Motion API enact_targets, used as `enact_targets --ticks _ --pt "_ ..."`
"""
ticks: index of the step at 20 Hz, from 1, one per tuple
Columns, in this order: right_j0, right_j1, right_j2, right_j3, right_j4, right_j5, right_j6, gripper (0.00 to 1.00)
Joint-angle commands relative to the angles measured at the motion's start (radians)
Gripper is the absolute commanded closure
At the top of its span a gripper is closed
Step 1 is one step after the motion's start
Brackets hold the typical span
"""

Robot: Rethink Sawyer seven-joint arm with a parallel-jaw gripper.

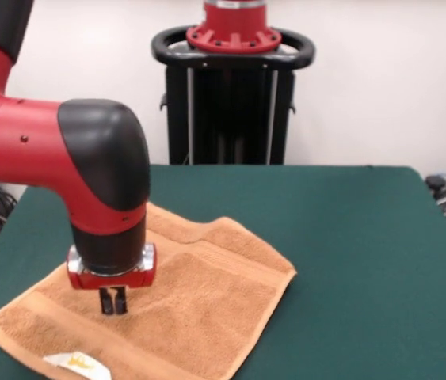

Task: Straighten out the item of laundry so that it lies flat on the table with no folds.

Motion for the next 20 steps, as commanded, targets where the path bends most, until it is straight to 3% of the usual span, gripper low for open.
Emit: enact_targets --ticks 1,20 --pt "0.005 0.041 0.077 -0.156 -0.034 0.033 -0.211 1.00" --pt "0.026 0.005 0.044 -0.142 -0.020 0.037 -0.203 1.00"
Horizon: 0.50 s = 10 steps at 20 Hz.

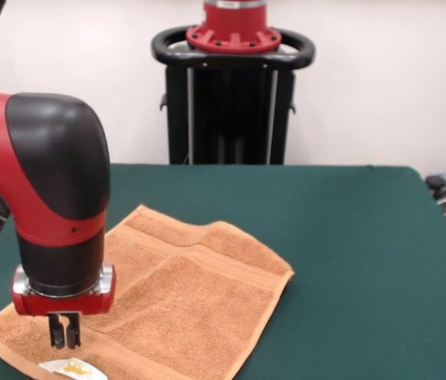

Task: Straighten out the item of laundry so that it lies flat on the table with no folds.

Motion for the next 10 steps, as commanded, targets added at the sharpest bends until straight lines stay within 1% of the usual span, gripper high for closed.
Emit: enact_targets --ticks 1,5,10 --pt "0.028 -0.042 0.016 0.044 -0.018 0.032 -0.117 1.00" --pt "0.057 -0.181 -0.040 0.206 -0.005 0.023 -0.011 1.00" --pt "0.110 -0.304 -0.109 0.385 0.006 -0.024 0.159 1.00"
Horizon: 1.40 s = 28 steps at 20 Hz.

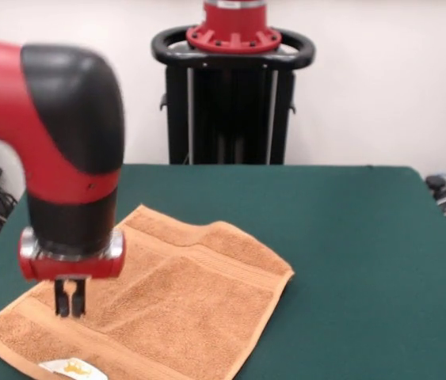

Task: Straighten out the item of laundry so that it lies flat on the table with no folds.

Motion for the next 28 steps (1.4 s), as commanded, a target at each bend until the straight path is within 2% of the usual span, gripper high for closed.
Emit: enact_targets --ticks 1,5,13,20,28 --pt "0.097 -0.200 -0.098 0.302 0.011 -0.032 0.188 1.00" --pt "0.133 -0.246 -0.143 0.399 0.033 -0.088 0.286 1.00" --pt "0.218 -0.283 -0.264 0.567 0.064 -0.331 0.480 1.00" --pt "0.260 -0.229 -0.327 0.630 0.121 -0.508 0.525 1.00" --pt "0.258 -0.131 -0.346 0.659 0.164 -0.661 0.549 1.00"
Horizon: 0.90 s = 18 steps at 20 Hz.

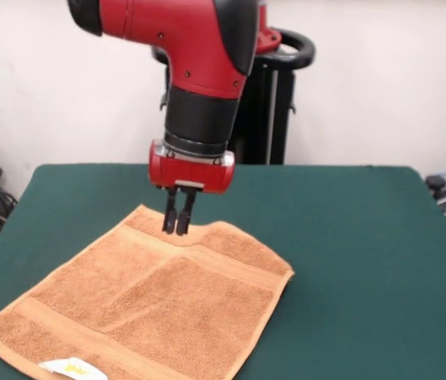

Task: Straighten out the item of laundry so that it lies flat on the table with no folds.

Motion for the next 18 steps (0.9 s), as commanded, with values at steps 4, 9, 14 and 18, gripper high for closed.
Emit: enact_targets --ticks 4,9,14,18 --pt "0.036 0.154 -0.068 0.116 0.093 -0.155 0.294 1.00" --pt "0.073 0.190 -0.104 0.154 0.152 -0.235 0.325 1.00" --pt "0.119 0.183 -0.129 0.215 0.234 -0.262 0.348 1.00" --pt "0.148 0.194 -0.139 0.249 0.297 -0.295 0.346 1.00"
